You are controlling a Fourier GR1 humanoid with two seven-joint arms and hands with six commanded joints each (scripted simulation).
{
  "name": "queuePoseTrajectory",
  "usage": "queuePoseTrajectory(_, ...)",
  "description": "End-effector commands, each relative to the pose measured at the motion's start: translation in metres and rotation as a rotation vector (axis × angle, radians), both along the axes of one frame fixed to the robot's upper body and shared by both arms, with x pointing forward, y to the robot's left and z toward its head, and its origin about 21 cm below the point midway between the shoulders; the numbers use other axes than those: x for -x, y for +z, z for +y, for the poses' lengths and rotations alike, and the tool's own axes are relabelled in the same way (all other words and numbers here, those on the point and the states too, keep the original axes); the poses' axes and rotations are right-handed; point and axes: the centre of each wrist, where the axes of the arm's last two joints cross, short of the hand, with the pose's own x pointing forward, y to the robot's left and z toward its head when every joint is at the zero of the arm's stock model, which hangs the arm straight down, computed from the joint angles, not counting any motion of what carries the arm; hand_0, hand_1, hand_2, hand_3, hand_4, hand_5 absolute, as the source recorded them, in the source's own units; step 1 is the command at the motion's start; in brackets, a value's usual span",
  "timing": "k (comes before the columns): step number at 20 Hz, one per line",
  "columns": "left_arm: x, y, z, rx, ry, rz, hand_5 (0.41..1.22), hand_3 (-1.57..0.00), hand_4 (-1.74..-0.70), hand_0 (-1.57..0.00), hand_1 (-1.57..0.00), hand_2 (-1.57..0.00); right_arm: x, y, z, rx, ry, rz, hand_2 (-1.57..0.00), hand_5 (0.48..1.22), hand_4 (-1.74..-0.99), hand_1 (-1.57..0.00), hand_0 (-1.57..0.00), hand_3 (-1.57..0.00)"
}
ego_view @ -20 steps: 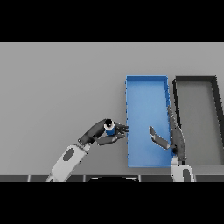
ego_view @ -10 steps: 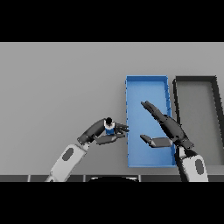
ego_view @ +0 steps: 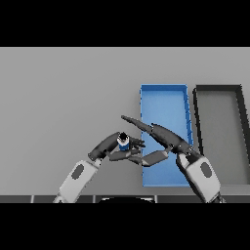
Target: Pick up the blue pipe and place it into the blue bin.
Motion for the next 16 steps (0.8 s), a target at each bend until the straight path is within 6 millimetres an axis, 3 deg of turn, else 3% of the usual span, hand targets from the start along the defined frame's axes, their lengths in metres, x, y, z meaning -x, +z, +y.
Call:
queuePoseTrajectory(1,0.0,0.0,0.003,0.008,-0.005,-0.001,1.221,-1.57,-1.46,-1.57,-1.57,-1.57,-0.003,0.0,0.007,0.011,0.019,-0.009,-0.05,0.555,-1.268,0.0,0.0,0.0)
queuePoseTrajectory(8,-0.003,0.003,0.003,-0.012,-0.003,0.036,1.221,-1.57,-1.47,-1.57,-1.57,-1.57,-0.023,0.012,0.04,0.09,0.102,-0.038,-0.08,0.521,-1.186,-0.03,-0.02,0.0)
queuePoseTrajectory(11,-0.005,0.004,0.002,-0.038,0.003,0.036,1.221,-1.57,-1.47,-1.57,-1.57,-1.57,-0.031,0.016,0.055,0.12,0.133,-0.035,-0.17,0.497,-1.204,-0.11,-0.07,-0.04)
queuePoseTrajectory(13,-0.005,0.001,0.006,-0.025,0.004,0.033,1.221,-1.57,-1.52,-1.57,-1.57,-1.57,-0.035,0.013,0.061,0.132,0.161,-0.036,-0.38,0.485,-1.278,-0.36,-0.32,-0.24)
queuePoseTrajectory(16,-0.004,0.006,0.005,-0.073,0.012,0.048,1.221,-1.57,-1.62,-1.57,-1.57,-1.57,-0.034,0.011,0.066,0.116,0.192,-0.044,-0.91,0.518,-1.467,-0.88,-0.88,-0.76)
